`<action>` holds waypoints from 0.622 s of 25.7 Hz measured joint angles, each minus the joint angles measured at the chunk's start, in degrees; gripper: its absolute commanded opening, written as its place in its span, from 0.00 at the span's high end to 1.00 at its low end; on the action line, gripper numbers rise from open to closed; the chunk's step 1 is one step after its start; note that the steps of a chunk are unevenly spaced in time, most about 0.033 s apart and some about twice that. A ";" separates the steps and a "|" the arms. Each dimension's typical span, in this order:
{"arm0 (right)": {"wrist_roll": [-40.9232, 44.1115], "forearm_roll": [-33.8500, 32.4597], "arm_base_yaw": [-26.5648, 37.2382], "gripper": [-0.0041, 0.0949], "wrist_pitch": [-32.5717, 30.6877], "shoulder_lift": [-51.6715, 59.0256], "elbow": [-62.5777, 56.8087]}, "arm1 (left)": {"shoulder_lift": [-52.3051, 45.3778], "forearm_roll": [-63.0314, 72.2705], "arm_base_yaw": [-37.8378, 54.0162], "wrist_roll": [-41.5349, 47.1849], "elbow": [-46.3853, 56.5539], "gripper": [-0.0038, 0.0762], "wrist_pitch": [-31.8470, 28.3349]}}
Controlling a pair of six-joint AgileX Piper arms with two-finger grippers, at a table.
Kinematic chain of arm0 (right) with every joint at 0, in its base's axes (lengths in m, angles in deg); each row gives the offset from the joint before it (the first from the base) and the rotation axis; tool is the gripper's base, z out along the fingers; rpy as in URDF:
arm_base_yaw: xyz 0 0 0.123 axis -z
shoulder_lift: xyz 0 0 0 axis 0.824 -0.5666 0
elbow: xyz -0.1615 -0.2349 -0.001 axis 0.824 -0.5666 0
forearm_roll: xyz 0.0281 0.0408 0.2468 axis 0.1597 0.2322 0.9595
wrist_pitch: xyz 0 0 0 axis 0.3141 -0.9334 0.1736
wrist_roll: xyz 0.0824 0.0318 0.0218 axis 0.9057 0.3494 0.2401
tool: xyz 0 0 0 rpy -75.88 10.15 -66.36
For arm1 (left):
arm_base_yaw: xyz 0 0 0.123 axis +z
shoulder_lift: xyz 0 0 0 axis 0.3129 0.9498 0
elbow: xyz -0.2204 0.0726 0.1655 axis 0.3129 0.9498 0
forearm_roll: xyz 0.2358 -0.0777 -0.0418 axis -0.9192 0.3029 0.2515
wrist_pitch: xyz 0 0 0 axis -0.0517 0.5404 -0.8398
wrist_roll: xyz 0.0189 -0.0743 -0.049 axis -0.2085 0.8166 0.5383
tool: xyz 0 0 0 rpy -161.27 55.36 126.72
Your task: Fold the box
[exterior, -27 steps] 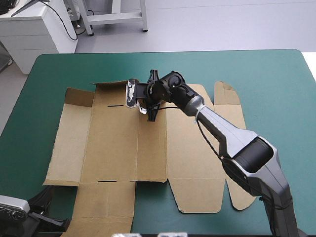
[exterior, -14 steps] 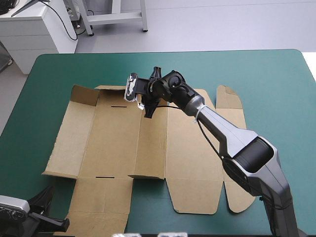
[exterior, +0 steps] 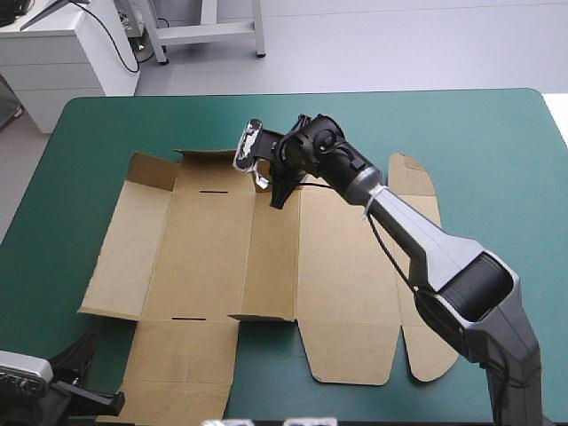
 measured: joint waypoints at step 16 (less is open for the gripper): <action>13.72 9.12 14.15 0.97 -14.34 8.66 0.04 | 28.99 -3.12 0.00 0.00 -9.00 0.96 -8.83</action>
